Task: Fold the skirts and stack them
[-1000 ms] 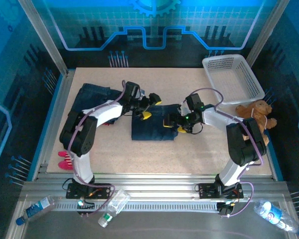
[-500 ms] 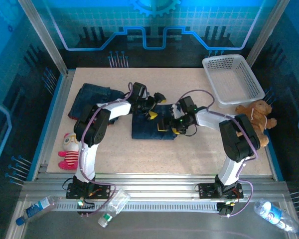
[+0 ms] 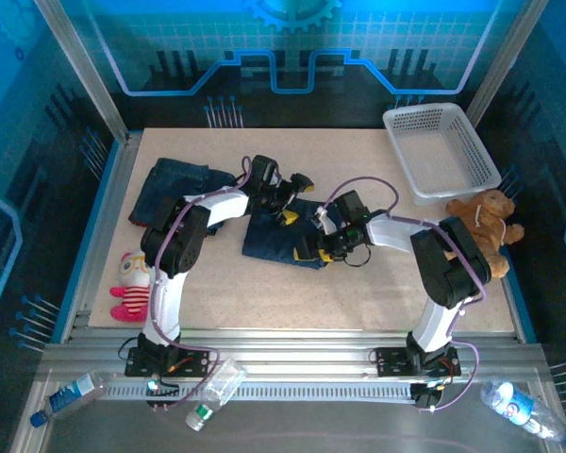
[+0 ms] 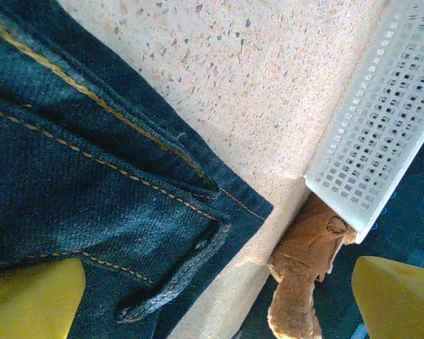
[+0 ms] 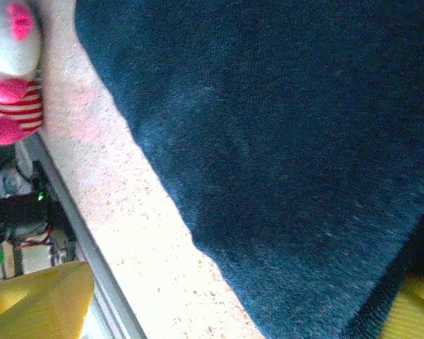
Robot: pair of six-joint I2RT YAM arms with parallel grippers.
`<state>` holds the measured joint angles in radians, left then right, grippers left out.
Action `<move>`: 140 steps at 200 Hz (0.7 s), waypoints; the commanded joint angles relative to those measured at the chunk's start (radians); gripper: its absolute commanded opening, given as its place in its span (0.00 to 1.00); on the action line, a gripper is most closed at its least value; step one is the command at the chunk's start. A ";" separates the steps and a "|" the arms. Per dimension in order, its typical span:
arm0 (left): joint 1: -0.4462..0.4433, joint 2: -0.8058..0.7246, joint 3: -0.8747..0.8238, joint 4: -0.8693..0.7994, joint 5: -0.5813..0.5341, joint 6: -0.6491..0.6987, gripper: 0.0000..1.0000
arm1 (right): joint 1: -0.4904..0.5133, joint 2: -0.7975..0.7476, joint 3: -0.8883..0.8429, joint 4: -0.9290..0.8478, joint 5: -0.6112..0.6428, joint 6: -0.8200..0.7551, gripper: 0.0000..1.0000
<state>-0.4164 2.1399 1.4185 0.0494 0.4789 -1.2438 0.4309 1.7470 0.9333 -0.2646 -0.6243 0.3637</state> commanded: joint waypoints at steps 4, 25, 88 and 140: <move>0.004 0.077 -0.014 -0.105 -0.085 0.022 0.99 | -0.039 -0.119 -0.079 -0.072 0.155 0.093 0.93; 0.004 0.077 -0.013 -0.105 -0.078 0.025 0.99 | -0.051 -0.156 -0.103 -0.088 0.121 0.126 0.92; 0.004 0.077 -0.016 -0.109 -0.076 0.032 0.99 | -0.020 -0.150 -0.106 -0.045 0.069 0.153 0.91; 0.005 0.078 -0.021 -0.105 -0.073 0.031 0.99 | 0.001 -0.097 -0.062 0.008 0.024 0.170 0.91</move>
<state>-0.4164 2.1403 1.4189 0.0483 0.4793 -1.2400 0.4061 1.6196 0.8360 -0.2855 -0.5583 0.5209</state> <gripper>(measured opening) 0.989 0.911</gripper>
